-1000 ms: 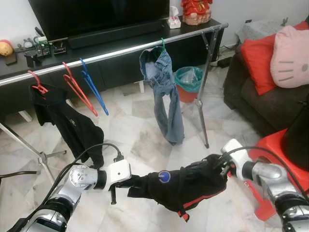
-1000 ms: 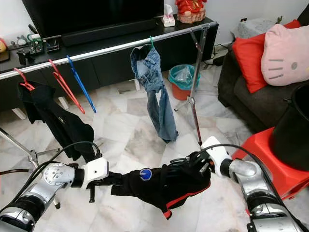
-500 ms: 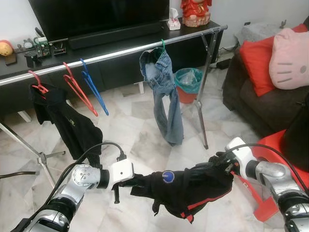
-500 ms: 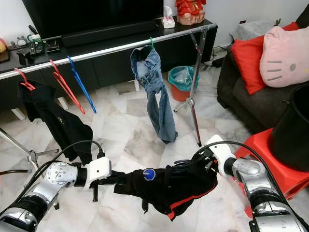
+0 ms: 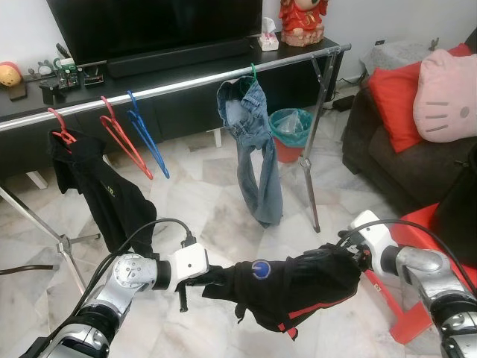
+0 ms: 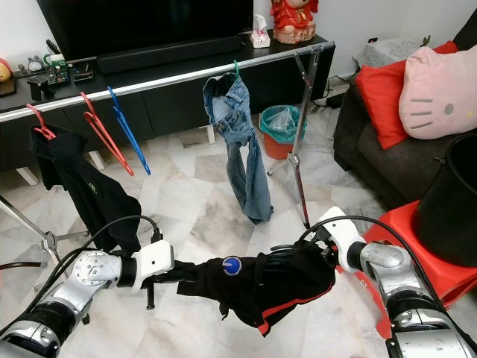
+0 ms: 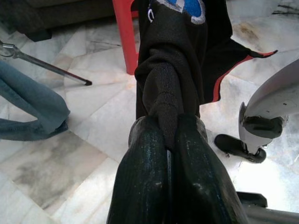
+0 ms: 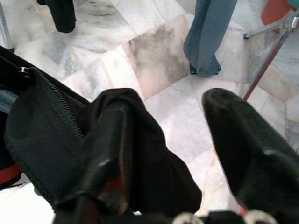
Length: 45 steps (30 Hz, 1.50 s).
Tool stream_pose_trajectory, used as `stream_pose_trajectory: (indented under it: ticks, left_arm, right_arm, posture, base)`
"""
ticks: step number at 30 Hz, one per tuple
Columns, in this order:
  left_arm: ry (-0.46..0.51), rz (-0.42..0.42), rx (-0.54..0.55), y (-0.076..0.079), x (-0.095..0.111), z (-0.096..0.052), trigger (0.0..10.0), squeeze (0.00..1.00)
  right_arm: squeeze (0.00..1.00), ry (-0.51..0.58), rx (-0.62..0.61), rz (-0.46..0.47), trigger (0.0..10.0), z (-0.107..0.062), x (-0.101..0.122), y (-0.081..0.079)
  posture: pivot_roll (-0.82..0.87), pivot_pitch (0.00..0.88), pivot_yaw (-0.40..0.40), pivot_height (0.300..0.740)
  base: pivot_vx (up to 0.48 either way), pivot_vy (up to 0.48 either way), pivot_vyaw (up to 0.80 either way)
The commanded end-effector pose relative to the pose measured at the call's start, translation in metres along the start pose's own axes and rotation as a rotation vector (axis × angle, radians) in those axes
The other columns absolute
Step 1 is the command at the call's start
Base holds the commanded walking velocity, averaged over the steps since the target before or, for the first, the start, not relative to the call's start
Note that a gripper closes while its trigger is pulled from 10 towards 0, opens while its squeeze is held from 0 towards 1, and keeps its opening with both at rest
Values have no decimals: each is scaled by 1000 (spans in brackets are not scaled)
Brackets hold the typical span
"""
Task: Hang hanger
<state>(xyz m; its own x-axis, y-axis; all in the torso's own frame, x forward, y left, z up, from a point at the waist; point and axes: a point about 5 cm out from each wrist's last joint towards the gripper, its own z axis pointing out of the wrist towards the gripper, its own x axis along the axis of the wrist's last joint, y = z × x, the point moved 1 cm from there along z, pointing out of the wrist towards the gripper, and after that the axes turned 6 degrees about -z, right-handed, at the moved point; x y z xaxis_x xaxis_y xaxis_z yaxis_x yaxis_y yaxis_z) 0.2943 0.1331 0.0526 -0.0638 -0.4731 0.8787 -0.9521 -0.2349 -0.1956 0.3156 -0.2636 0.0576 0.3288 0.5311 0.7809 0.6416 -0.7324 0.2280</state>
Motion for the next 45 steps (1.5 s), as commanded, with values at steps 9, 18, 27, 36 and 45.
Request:
stream_pose_trajectory:
  ticks: [9, 18, 27, 36, 45]
  left_arm:
    - [24, 4, 34, -5, 3, -6, 10000, 0]
    - [30, -1, 35, -6, 4, -5, 10000, 0]
    - [32, -4, 26, -5, 5, -3, 10000, 0]
    - [32, -7, 13, -2, 4, -2, 10000, 0]
    - [29, -9, 2, -1, 3, -2, 10000, 0]
  right_arm:
    - [1000, -96, 16, -76, 10000, -3, -10, 0]
    - [0, -140, 28, -153, 10000, -7, -14, 1]
    - [216, -152, 11, -146, 10000, -12, -15, 8]
    - [1000, -138, 155, -134, 10000, -19, -15, 3]
    - [0, -254, 263, -225, 10000, -33, -30, 2]
  posture:
    - [57, 30, 38, 740]
    - [52, 32, 42, 740]
    - [48, 34, 40, 740]
    - [50, 34, 37, 740]
    - [48, 28, 41, 740]
  base:
    - [0, 0, 0]
    - [0, 0, 0]
    - [0, 0, 0]
    - [0, 0, 0]
    - [0, 0, 0]
